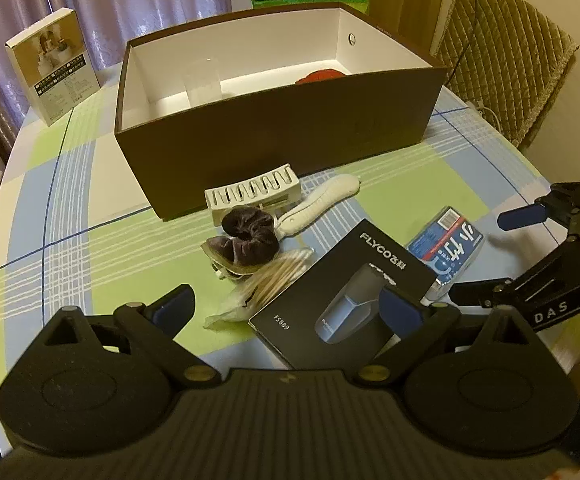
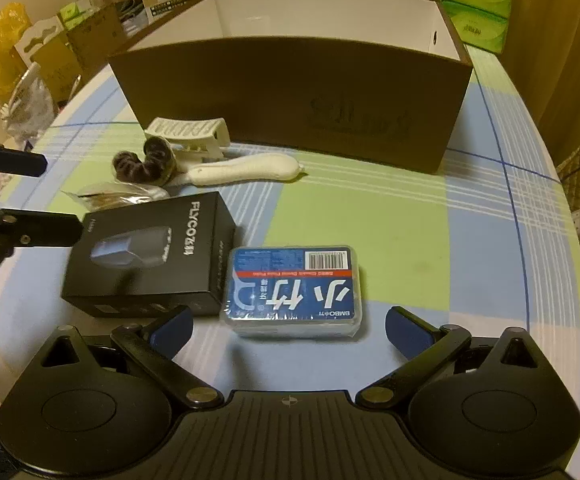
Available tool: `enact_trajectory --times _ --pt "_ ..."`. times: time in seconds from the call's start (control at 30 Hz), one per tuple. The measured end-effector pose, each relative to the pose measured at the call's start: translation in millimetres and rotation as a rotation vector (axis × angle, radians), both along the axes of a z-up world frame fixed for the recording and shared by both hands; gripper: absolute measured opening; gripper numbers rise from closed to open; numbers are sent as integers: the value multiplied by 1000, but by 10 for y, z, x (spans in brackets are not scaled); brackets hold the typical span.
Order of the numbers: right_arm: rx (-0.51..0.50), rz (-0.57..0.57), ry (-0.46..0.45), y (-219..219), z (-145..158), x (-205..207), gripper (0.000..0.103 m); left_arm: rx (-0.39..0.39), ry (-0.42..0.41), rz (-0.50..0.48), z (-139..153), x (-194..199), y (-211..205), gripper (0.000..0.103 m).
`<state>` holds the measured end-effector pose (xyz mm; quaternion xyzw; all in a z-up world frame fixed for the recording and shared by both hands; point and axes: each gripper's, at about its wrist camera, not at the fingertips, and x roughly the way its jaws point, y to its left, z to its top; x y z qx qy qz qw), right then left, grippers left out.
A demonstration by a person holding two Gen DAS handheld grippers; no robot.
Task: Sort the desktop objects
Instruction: 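Grasp the black FLYCO box with the left tool while the right tool grasps the blue box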
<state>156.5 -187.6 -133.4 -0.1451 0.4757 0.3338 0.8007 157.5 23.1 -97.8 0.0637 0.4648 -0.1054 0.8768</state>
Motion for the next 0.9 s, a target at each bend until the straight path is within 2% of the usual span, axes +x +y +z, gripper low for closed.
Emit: enact_trajectory --times 0.1,0.33,0.47,0.7,0.77,0.9 --pt "-13 16 -15 37 -57 -14 99 0 9 2 -32 23 23 97" --pt "-20 19 -39 93 -168 1 84 -7 17 -26 -57 62 24 96" --pt "-20 12 -43 57 -174 8 83 -14 14 -68 -61 77 -31 96" --pt "-36 -69 -30 -206 -148 145 83 -45 41 -274 -160 134 -215 96" --pt "-41 -95 -28 -310 -128 201 83 -35 53 -333 -229 174 -268 96" --pt "-46 -148 -26 -544 -85 276 83 7 86 -386 -363 274 -331 96"
